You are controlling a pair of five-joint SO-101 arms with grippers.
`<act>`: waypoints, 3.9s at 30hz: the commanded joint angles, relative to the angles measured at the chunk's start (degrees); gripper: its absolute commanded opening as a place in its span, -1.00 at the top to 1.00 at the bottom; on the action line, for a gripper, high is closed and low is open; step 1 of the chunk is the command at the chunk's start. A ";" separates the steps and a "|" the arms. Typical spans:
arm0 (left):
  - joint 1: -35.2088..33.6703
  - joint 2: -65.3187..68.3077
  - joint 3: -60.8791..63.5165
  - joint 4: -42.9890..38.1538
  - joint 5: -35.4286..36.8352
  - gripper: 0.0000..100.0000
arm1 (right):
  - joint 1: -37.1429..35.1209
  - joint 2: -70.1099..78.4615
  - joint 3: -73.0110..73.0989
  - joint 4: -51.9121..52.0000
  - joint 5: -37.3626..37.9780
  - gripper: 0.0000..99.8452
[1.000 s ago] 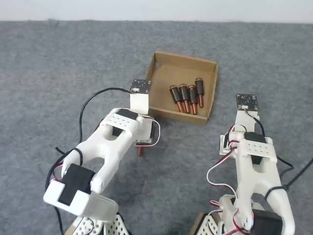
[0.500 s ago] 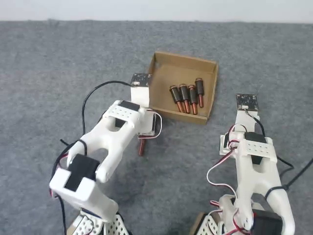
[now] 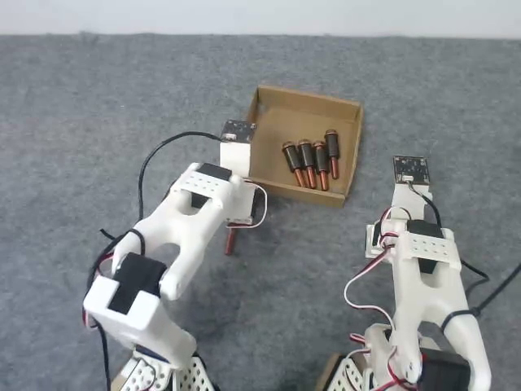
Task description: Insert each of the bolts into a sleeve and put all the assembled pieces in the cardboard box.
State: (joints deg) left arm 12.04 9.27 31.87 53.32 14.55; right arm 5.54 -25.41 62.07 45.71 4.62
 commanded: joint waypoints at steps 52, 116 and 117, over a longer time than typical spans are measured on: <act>-19.08 -22.42 22.37 -15.03 -3.43 0.98 | -10.86 24.40 -6.33 -90.15 0.70 0.98; -16.53 -36.22 20.79 -42.29 -3.34 0.98 | -39.87 32.13 33.41 -141.14 0.26 0.99; -16.53 -37.54 20.79 -42.81 -3.16 0.98 | -39.87 32.13 33.41 -141.14 0.26 0.99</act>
State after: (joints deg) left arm -4.75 -20.44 54.99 15.96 11.47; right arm -33.76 6.77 94.24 -95.56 4.62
